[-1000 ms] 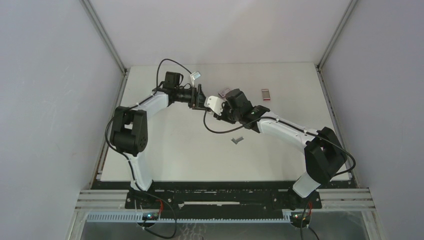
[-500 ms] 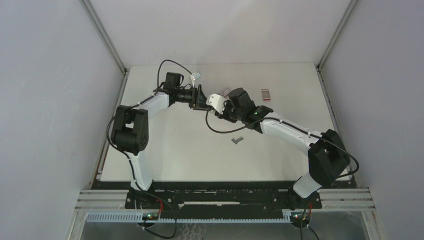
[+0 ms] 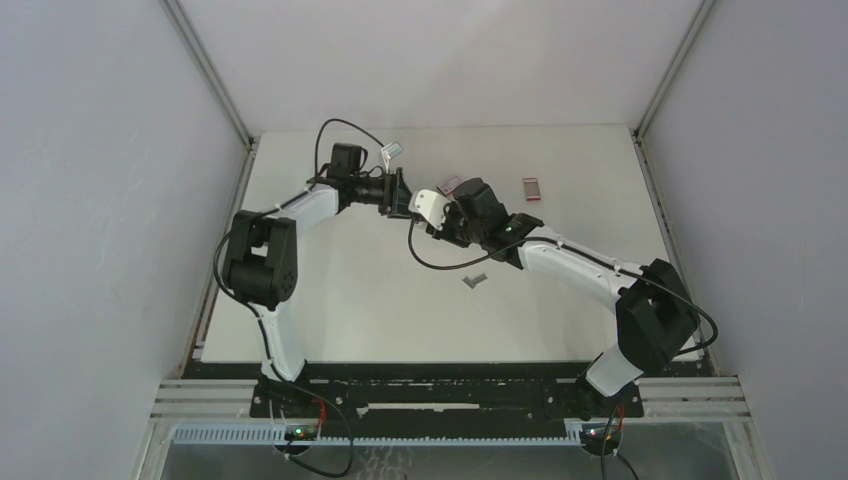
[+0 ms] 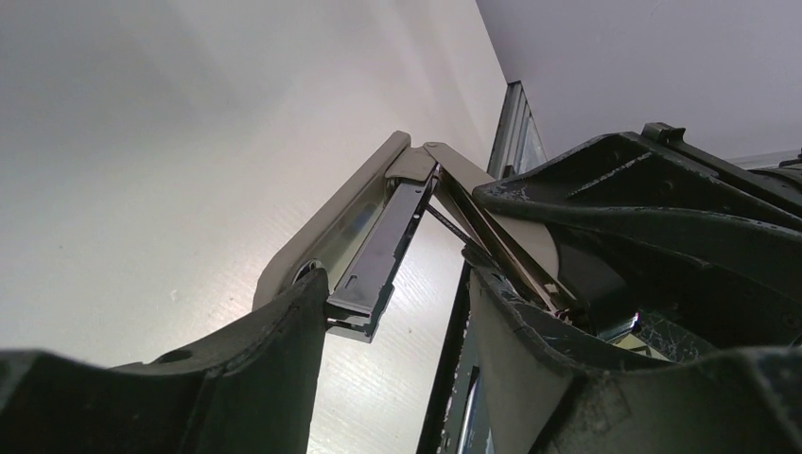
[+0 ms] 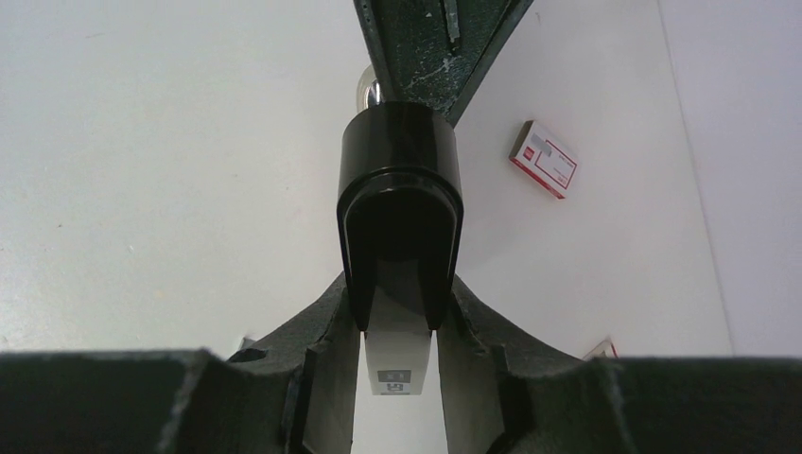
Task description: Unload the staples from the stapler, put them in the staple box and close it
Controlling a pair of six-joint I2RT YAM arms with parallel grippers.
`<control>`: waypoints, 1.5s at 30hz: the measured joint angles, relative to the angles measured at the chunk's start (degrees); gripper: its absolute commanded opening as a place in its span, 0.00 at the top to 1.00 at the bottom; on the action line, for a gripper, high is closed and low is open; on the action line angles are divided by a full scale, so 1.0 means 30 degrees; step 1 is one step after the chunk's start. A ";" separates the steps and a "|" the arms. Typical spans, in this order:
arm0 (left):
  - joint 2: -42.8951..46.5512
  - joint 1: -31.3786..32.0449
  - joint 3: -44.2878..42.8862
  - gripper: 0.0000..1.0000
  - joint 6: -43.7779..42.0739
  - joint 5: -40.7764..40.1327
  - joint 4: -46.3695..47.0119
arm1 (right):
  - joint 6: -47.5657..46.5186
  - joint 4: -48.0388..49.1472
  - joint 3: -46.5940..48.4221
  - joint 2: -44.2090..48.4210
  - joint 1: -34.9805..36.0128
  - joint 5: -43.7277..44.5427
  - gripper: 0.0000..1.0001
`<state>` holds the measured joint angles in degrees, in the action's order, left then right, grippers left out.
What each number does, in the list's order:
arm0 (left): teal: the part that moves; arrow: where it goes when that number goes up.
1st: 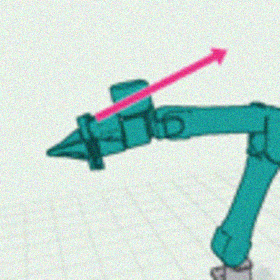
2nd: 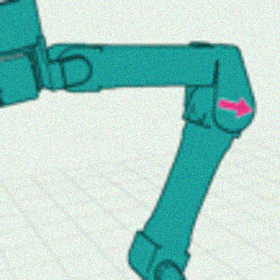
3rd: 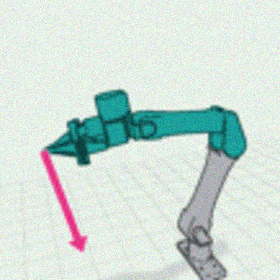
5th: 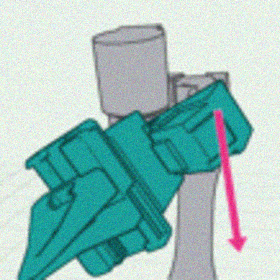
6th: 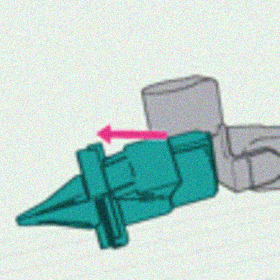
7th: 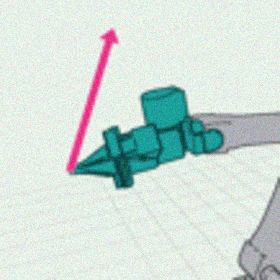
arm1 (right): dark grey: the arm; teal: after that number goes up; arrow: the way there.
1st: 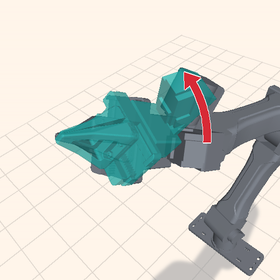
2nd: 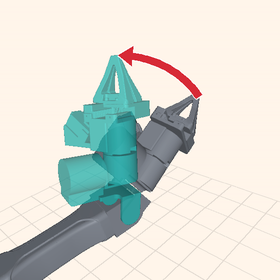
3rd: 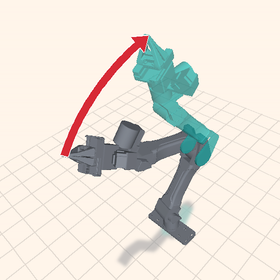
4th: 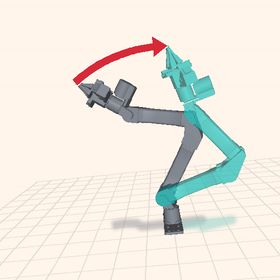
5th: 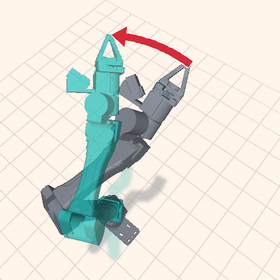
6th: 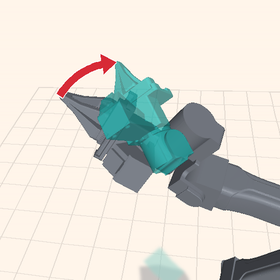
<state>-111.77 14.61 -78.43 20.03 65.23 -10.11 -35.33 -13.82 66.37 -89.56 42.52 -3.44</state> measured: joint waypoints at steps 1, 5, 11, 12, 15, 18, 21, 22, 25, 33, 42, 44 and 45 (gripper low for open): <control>0.0000 0.0000 0.0000 0.41 -0.0007 0.0029 0.0073 | 0.0066 0.0058 0.0000 0.0000 0.0022 0.0095 1.00; 0.0000 0.0015 0.0000 0.42 0.0000 0.0284 0.0270 | 0.0240 0.0262 -0.0007 0.0000 0.0080 0.0474 1.00; -0.0044 0.0197 0.0000 0.42 0.0000 0.0495 0.0350 | 0.0284 0.0561 -0.0248 0.0000 0.0109 0.0583 1.00; -0.0080 0.0233 0.0000 0.42 0.0000 0.0510 0.0357 | 0.0291 0.0568 -0.0255 -0.0007 0.0109 0.0590 1.00; -0.0211 0.0328 0.0000 0.45 0.0000 0.0539 0.0357 | 0.0291 0.0568 -0.0270 -0.0007 0.0124 0.0590 1.00; -0.0262 0.0328 0.0007 0.53 0.0044 0.0532 0.0357 | 0.0284 0.0561 -0.0328 0.0000 0.0146 0.0597 1.00; -0.0284 0.0335 0.0000 0.65 0.0124 0.0532 0.0357 | 0.0284 0.0583 -0.0342 -0.0007 0.0182 0.0619 1.00; -0.0291 0.0342 0.0000 0.69 0.0138 0.0532 0.0350 | 0.0284 0.0605 -0.0342 0.0000 0.0197 0.0619 1.00; -0.0291 0.0342 0.0000 0.77 0.0138 0.0532 0.0350 | 0.0277 0.0641 -0.0342 0.0000 0.0211 0.0605 1.00; -0.0291 0.0335 0.0000 0.90 0.0131 0.0750 0.0415 | 0.0277 0.0634 -0.0364 -0.0007 0.0189 0.0641 0.95; -0.0291 0.0321 0.0597 0.92 0.0364 0.0430 0.1064 | 0.0073 0.1209 -0.0364 -0.0678 0.0780 0.2098 0.51; -0.0291 0.0342 0.0823 0.92 0.0488 0.0044 0.1071 | 0.0007 0.1938 -0.0364 -0.0845 0.1056 0.2608 0.44; -0.0291 0.0342 0.0918 0.92 0.0546 -0.0160 0.1064 | -0.0029 0.2273 -0.0364 -0.0867 0.1173 0.2827 0.41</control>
<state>-112.64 15.64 -75.68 21.67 64.75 -6.92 -35.42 -7.01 65.28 -92.16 46.04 5.04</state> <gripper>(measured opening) 0.259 0.510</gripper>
